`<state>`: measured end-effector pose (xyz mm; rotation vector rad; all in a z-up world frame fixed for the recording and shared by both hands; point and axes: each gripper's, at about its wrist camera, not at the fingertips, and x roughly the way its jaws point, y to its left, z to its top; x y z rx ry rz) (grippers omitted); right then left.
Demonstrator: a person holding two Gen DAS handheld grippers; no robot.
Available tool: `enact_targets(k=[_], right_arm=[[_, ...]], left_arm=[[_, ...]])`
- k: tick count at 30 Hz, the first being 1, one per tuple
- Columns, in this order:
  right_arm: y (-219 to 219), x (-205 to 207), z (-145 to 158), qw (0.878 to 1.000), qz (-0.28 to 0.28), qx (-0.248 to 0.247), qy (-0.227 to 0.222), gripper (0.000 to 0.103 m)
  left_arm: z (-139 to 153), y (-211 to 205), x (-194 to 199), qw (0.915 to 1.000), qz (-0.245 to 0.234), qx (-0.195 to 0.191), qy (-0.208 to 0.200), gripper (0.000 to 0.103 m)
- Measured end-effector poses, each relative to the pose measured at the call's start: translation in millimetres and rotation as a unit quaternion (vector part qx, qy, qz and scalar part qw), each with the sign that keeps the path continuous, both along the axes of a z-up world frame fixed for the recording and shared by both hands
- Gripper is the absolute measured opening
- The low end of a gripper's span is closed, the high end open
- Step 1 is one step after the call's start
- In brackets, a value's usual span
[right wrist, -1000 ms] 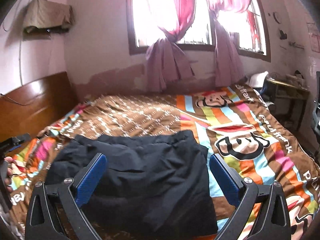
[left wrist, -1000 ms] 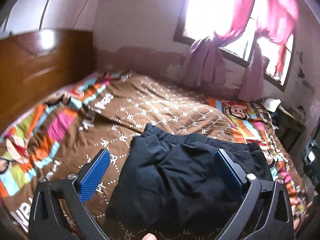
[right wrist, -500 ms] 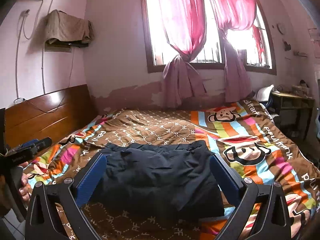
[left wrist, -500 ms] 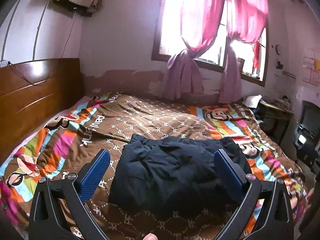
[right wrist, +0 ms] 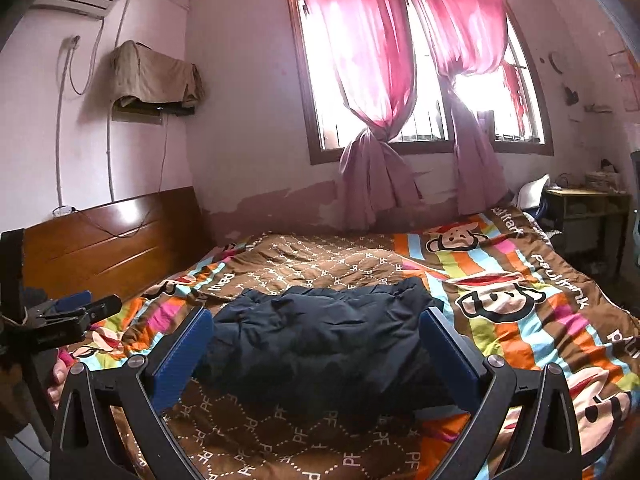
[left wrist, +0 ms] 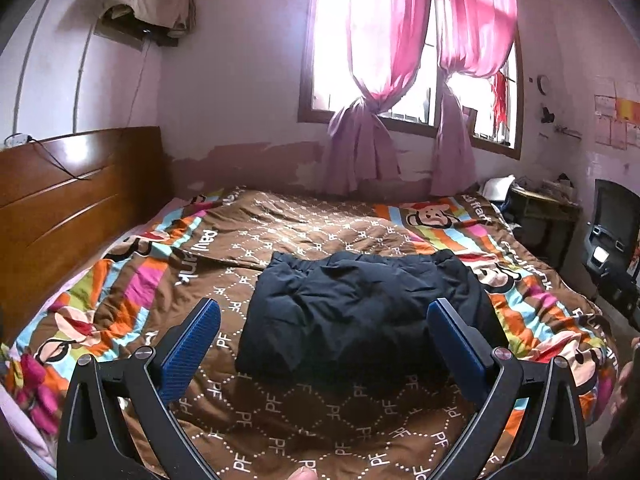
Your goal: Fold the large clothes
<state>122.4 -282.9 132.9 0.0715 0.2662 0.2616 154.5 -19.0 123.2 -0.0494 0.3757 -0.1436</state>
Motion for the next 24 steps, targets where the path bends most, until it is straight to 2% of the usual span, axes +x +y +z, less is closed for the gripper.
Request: enact_targets(k=[5,9,18,24], right_arm=[[11.9,-16.8,-7.7,1.000,0.010,-0.014,-0.007,0.103],[20.7,-30.5,-18.1,0.999,0.034,-0.004,-0.006,0.103],[28.3,-51.7,-39.3,1.000,0.012,-0.002,-0.008,0.103],[33.3,-53.7,-53.5,1.000,-0.005,-0.019,-0.005,0.103]], left_arm=[[-8.5,2.8,-20.3,0.9999,0.005,0.001,-0.012,0.101],[-16.5,2.9,-37.2,0.9997,-0.016,0.012,-0.017,0.101],[-34.9,9.7,-69.4,0.9991,0.017,0.008,-0.037,0.101],[-50.8,8.1,-81.8,0.9986,0.016,0.007,-0.051,0.101]])
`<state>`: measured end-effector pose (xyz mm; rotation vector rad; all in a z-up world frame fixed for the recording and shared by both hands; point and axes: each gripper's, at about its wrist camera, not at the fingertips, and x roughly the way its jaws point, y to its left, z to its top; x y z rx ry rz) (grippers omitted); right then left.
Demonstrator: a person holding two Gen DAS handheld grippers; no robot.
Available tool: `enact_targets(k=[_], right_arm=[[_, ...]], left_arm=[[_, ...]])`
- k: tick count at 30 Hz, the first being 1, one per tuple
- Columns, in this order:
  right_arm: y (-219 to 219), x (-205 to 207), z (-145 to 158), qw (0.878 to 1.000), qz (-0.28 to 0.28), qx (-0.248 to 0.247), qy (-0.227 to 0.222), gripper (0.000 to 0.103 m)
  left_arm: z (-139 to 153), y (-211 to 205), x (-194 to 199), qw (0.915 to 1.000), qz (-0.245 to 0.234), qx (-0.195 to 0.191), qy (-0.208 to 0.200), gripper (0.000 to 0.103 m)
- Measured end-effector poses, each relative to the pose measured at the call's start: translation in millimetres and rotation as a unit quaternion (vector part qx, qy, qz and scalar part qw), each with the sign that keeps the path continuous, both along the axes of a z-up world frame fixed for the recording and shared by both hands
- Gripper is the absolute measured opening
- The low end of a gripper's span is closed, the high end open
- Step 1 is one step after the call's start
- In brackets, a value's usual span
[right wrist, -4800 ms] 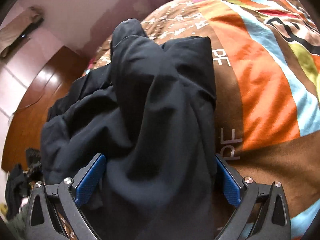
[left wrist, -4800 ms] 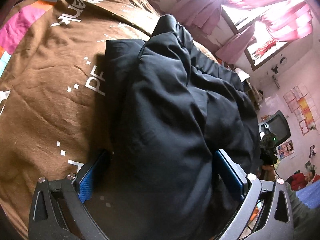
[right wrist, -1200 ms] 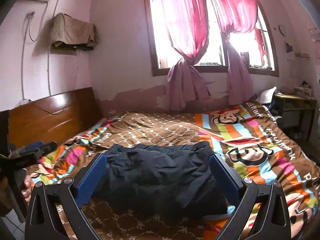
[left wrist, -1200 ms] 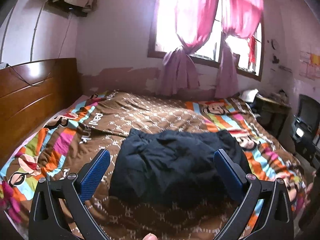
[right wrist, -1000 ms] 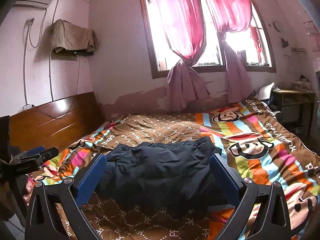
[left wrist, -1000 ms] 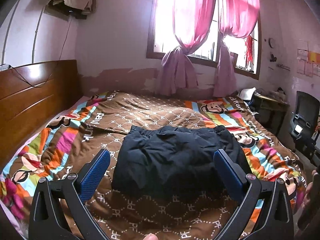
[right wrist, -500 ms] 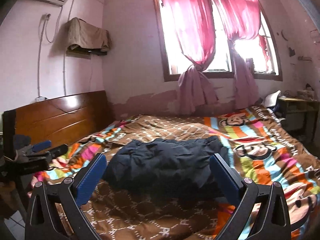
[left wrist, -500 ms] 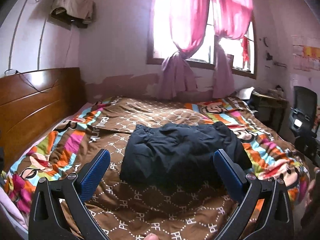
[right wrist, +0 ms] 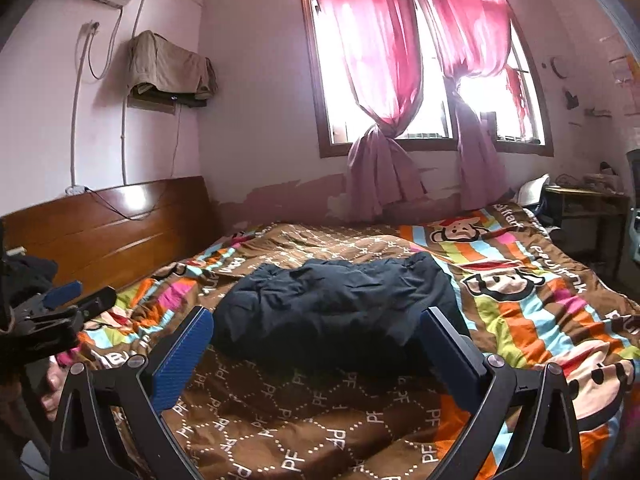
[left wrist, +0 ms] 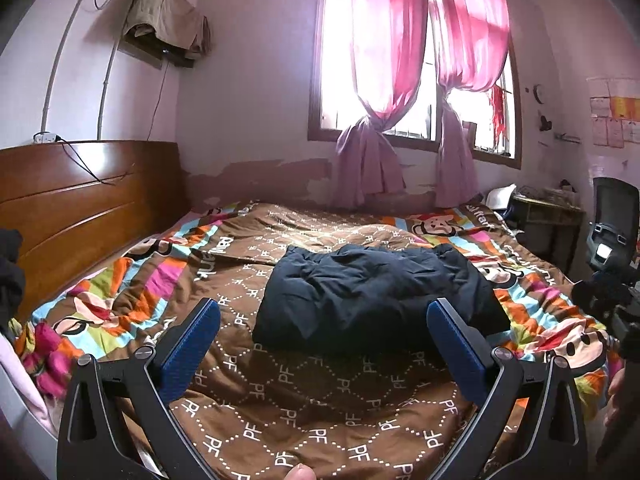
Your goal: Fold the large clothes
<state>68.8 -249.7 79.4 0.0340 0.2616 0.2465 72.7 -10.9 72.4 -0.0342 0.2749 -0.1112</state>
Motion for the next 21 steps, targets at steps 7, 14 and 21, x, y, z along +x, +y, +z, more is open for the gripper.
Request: enact_targets(k=[7,14,21], right_arm=[[2.4,-2.1,-23.8,1.000,-0.015,-0.013,0.016,0.103],[0.8,-4.1,-40.7,0.999,-0.036,-0.008,0.026,0.103],[1.4,0.0,-51.3,0.998,-0.039,-0.007,0.042,0.103]], left_arm=[[-25.8,-1.2,-0.2,0.9998,0.008,-0.011,0.017,0.101],[-48.6,0.3,3.6,0.9990,0.019,-0.016,0.036,0.101],[-59.0,-1.4,2.9,0.9988,0.022,-0.003,0.043,0.101]])
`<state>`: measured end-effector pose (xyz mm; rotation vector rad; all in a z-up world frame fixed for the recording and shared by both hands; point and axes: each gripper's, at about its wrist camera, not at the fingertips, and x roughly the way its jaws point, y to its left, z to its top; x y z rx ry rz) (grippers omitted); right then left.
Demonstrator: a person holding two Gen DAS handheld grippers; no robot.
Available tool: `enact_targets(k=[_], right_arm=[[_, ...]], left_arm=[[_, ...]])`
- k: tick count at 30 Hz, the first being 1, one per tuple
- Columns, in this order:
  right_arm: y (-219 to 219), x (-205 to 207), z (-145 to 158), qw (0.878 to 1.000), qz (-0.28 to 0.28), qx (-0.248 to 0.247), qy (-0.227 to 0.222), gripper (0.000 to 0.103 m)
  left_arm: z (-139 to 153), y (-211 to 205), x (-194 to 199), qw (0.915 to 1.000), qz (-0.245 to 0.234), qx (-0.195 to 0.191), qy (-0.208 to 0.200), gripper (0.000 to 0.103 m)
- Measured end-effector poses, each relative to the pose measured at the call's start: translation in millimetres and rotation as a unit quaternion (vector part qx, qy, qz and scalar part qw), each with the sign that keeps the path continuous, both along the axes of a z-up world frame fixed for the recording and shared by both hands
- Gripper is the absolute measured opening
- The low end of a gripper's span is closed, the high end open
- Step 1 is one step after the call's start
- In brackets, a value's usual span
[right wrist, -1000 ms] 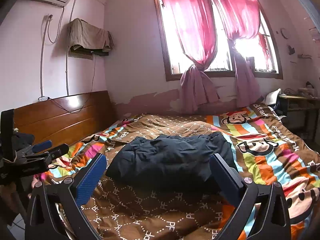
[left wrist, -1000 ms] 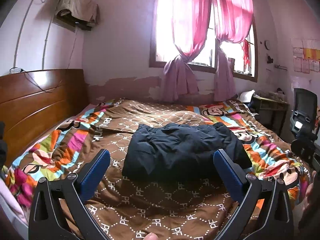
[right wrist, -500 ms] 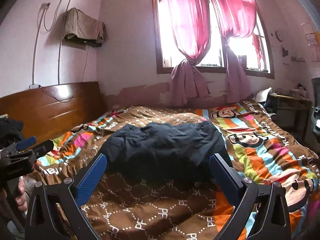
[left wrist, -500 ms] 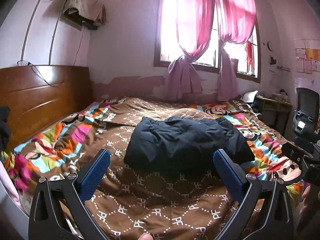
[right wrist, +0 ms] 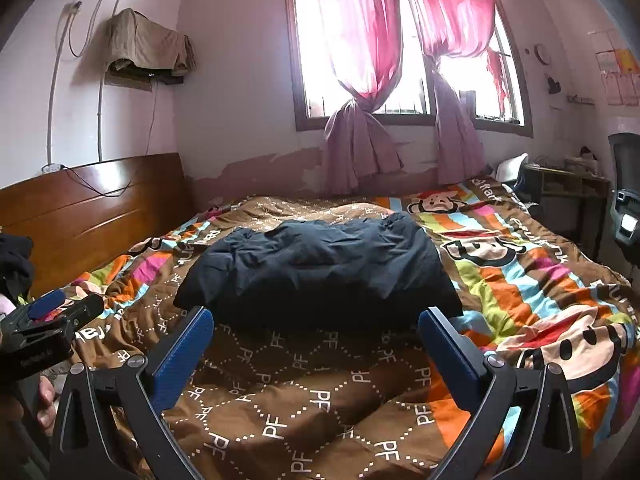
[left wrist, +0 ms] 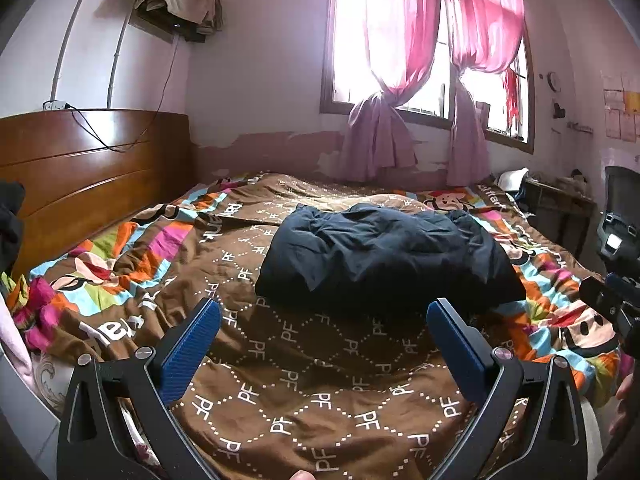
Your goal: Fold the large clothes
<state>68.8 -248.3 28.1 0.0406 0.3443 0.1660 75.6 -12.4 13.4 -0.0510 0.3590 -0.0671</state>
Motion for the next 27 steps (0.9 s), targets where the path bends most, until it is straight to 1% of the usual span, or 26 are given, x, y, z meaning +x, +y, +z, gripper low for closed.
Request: enact_targets(k=[6,27], right_arm=[[1.5,2.7,-7.1,1.000,0.001,-0.012,0.010,0.103],[1.5,3.6,-9.7,1.000,0.003,-0.008,0.013,0.103]], left_arm=[[-4.8,-0.7,-1.6,1.0000,0.000,0.003,0.004,0.101],[-4.6,-2.0,-1.8,1.0000,-0.001,0.002,0.004,0.101]])
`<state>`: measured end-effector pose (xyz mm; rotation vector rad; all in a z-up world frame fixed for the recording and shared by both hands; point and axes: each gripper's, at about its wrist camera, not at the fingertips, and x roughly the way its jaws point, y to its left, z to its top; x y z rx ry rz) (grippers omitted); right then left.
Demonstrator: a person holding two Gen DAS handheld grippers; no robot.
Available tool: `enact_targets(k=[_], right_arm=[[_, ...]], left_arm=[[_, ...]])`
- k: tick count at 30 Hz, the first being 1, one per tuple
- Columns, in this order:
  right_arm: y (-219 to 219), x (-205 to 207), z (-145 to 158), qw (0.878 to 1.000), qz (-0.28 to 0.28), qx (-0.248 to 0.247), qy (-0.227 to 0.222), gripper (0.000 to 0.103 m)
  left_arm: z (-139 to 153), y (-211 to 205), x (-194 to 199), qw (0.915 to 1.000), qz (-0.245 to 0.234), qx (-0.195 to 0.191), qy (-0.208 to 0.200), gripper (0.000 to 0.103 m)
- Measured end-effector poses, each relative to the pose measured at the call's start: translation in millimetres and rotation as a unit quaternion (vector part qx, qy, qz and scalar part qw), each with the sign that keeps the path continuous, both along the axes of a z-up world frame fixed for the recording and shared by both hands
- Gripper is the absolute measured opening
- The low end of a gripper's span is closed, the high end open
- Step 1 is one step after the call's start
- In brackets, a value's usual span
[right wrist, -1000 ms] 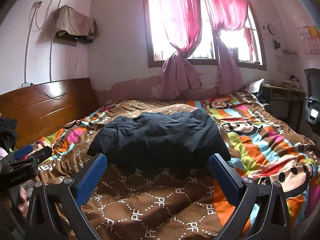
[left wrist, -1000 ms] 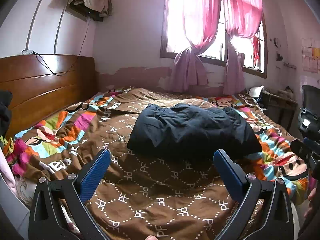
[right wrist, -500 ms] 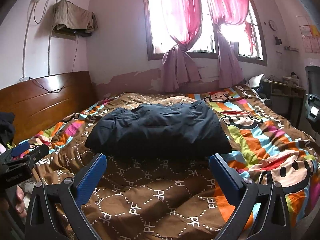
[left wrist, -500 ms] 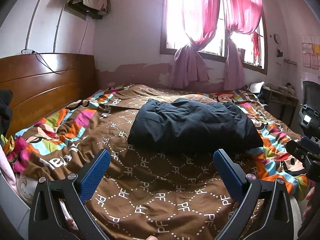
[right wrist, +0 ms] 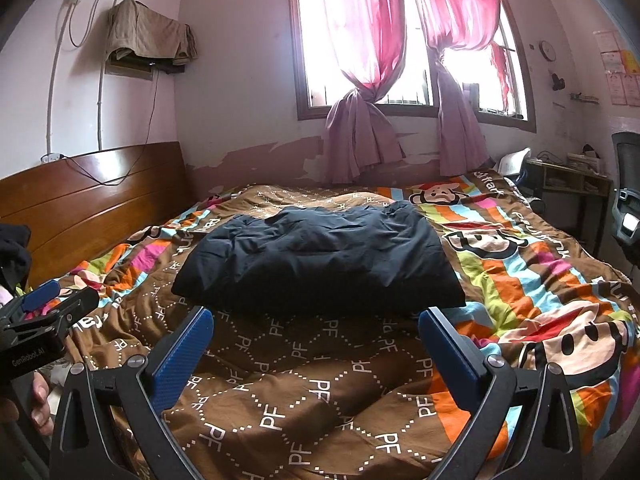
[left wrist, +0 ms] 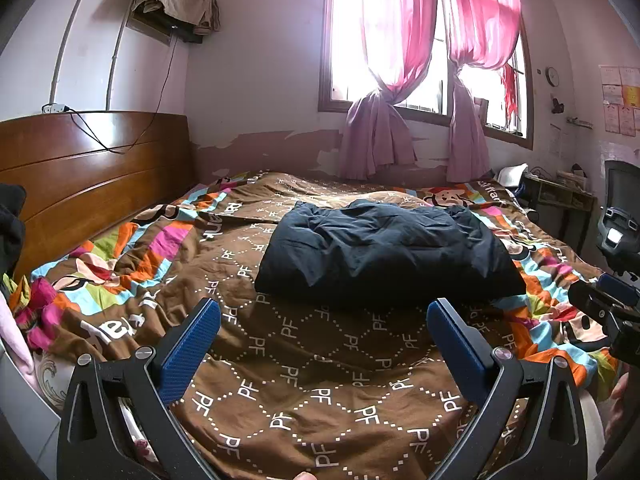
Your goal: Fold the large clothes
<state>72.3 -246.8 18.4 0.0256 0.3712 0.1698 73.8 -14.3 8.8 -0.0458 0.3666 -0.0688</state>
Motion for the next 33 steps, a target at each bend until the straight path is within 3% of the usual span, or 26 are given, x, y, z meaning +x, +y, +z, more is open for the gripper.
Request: enact_targets(k=[33], right_arm=[[1.9,-0.5,4.8,1.000,0.001,0.012,-0.007,0.103]], left_arm=[[-2.2,4.3,-0.2,0.9999,-0.002,0.006,-0.011,0.101]])
